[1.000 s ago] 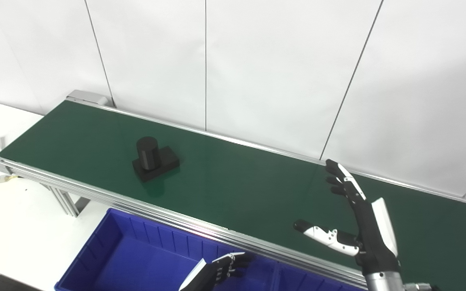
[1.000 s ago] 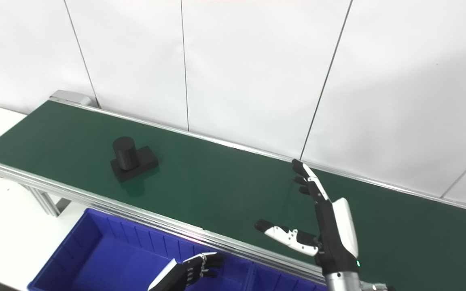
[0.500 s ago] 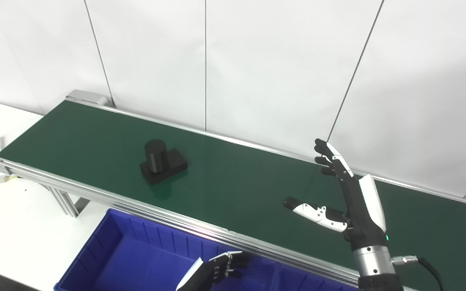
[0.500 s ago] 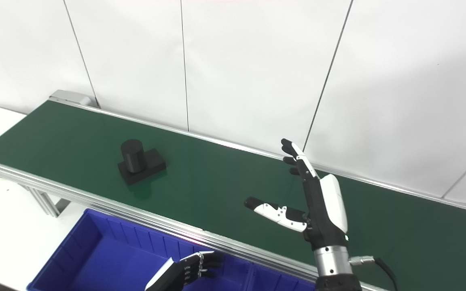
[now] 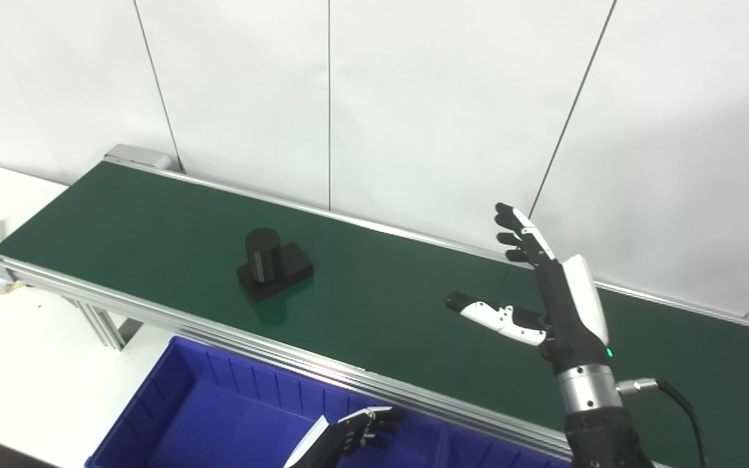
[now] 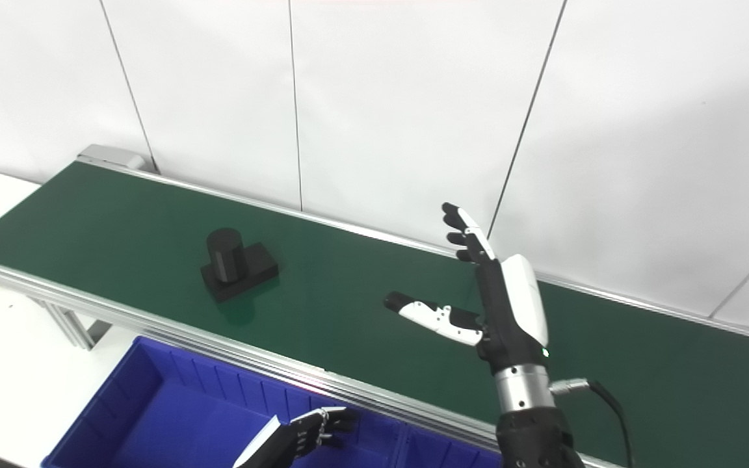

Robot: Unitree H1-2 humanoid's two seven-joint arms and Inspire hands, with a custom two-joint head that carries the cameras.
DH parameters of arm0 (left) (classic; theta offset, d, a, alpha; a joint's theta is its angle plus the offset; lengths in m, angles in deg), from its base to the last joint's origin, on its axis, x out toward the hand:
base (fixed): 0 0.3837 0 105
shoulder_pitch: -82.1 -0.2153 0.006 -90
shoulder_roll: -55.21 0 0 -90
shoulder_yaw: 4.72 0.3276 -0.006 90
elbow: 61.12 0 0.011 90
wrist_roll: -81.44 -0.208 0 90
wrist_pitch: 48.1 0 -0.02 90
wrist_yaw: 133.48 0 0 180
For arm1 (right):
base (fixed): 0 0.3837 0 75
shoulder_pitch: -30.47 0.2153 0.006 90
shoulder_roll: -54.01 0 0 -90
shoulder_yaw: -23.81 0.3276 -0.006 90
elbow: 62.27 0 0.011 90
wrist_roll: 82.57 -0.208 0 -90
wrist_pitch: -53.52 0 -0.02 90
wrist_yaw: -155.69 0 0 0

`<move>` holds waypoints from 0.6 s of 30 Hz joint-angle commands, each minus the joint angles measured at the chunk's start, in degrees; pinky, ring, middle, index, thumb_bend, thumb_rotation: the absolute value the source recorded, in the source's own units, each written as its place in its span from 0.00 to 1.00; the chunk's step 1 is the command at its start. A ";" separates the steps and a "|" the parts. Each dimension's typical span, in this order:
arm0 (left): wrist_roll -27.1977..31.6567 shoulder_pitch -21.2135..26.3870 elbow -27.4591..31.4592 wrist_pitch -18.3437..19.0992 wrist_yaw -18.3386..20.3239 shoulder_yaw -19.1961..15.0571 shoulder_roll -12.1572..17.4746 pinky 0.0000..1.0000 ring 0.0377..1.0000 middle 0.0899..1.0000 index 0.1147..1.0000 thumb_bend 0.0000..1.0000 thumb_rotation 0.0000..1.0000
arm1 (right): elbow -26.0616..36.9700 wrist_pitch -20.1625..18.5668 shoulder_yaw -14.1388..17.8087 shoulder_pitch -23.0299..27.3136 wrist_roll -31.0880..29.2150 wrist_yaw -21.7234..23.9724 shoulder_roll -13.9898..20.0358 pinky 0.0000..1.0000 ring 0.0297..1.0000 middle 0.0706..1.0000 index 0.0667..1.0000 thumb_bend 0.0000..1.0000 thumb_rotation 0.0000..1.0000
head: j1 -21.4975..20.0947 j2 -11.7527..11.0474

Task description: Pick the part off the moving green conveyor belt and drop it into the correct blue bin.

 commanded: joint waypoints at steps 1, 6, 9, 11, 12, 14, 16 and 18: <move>-0.03 0.20 2.17 -2.25 -1.63 0.55 0.27 0.76 0.82 0.83 0.77 0.97 0.23 | 0.26 -0.94 -0.31 2.93 0.00 0.42 -0.40 0.76 0.83 0.89 0.91 0.75 0.52 | 0.02 0.12; 0.16 0.12 2.29 -2.25 -2.98 1.42 0.49 0.76 0.82 0.83 0.77 0.97 0.25 | -0.92 -1.65 -0.89 4.08 0.47 1.05 -0.45 0.74 0.83 0.90 0.91 0.76 0.52 | -0.13 0.23; 0.09 0.10 2.51 -2.25 -3.83 1.92 0.69 0.75 0.82 0.83 0.77 0.97 0.25 | -1.63 -2.40 -1.68 4.94 1.29 1.40 -0.22 0.73 0.83 0.91 0.92 0.77 0.53 | -0.31 0.32; -0.23 0.22 2.43 -2.25 -4.45 2.38 0.99 0.75 0.82 0.83 0.77 0.97 0.25 | -2.29 -2.86 -2.07 5.48 1.67 1.59 -0.30 0.72 0.83 0.91 0.93 0.77 0.53 | -0.38 0.33; -0.35 0.29 2.37 -2.25 -4.73 2.59 1.11 0.75 0.81 0.83 0.77 0.96 0.26 | -2.50 -2.97 -2.16 5.64 1.72 1.65 -0.32 0.72 0.84 0.91 0.93 0.77 0.53 | -0.38 0.33; -0.42 0.50 2.01 -2.25 -5.09 2.94 1.28 0.74 0.81 0.83 0.77 0.96 0.27 | -3.56 -3.08 -2.66 6.34 2.16 1.81 -0.40 0.71 0.83 0.91 0.93 0.78 0.54 | -0.39 0.20; 0.14 0.60 1.72 -2.25 -4.98 2.92 1.20 0.74 0.81 0.83 0.76 0.96 0.26 | -4.87 -2.97 -3.06 7.07 2.43 1.71 -0.62 0.69 0.82 0.90 0.93 0.79 0.54 | -0.45 0.18; 1.57 0.66 1.37 -2.25 -4.04 2.42 0.85 0.74 0.81 0.82 0.76 0.95 0.24 | -6.32 -2.93 -3.31 7.82 2.10 1.76 -0.96 0.69 0.82 0.90 0.92 0.81 0.54 | -0.59 0.08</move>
